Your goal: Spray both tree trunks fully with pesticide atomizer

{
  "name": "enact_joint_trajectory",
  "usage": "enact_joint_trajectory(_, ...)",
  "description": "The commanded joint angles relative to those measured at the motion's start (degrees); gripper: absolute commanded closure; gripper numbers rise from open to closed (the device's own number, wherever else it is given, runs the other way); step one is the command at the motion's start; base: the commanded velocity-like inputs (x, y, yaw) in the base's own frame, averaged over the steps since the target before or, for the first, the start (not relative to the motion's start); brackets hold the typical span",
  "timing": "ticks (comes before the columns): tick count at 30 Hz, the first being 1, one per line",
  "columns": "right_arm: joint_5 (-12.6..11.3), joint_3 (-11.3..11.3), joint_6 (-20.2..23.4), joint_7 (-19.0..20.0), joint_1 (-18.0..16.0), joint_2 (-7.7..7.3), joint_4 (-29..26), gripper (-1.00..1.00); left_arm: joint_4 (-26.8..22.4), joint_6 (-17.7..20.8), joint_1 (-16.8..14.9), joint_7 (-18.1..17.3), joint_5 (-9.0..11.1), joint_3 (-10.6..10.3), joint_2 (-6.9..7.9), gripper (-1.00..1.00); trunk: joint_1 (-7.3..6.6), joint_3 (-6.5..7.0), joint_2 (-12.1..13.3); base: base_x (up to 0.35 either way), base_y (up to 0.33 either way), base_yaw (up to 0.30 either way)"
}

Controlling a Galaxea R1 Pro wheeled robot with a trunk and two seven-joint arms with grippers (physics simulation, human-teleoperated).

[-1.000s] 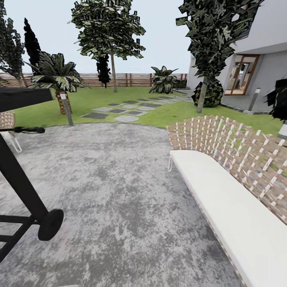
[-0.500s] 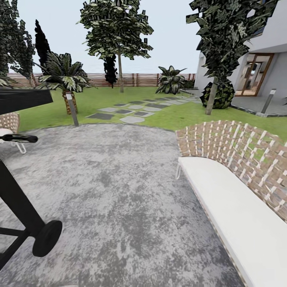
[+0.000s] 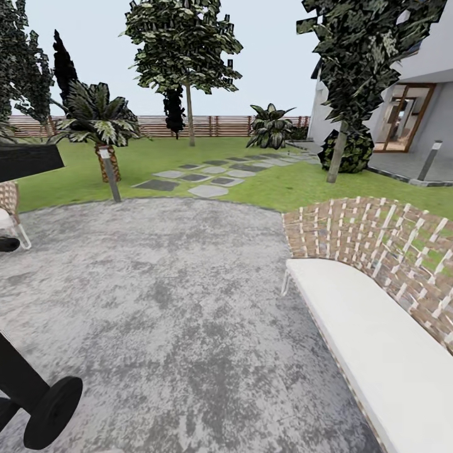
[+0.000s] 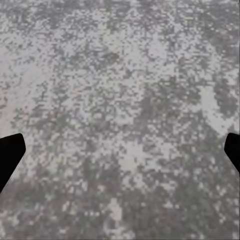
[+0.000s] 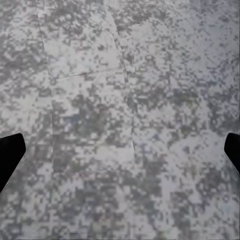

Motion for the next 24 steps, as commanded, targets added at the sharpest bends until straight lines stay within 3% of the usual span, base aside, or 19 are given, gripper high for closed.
enact_joint_trajectory(1,0.13,0.02,-0.15,-0.01,-0.03,-0.01,0.03,-1.0,0.05,-0.07,-0.03,-0.6,0.39,0.39,-0.02,-1.0,0.02,-0.05,-0.02,0.34,0.0,0.0)
enact_joint_trajectory(24,0.13,0.02,-0.17,-0.01,-0.03,-0.01,0.03,-1.0,0.05,-0.07,-0.03,-0.6,0.39,0.39,-0.02,-1.0,0.02,-0.05,-0.02,0.34,0.0,0.0)
